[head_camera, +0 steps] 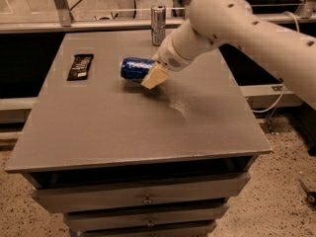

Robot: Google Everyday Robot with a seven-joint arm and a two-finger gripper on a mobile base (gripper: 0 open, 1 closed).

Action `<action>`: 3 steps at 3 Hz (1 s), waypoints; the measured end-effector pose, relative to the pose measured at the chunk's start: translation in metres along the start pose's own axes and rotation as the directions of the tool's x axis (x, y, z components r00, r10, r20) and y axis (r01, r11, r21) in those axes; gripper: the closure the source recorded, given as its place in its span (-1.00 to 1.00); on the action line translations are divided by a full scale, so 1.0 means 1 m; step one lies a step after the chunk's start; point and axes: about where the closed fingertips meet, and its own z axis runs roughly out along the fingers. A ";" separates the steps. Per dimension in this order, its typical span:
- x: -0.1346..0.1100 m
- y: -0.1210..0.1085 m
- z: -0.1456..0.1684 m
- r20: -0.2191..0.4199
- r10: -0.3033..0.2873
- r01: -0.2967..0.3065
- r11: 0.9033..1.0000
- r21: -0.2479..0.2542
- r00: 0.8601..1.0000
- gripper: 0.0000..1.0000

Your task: Move pepsi can near rxbar chocolate

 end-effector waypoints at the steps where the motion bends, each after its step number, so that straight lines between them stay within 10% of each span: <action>1: -0.039 -0.018 0.039 0.041 -0.023 0.023 1.000 -0.001 0.999 1.00; 3: -0.072 -0.044 0.091 0.042 -0.022 0.022 1.000 -0.001 0.999 0.66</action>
Offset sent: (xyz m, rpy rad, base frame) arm 0.0992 0.1115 -0.0139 0.0346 -0.0272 0.0430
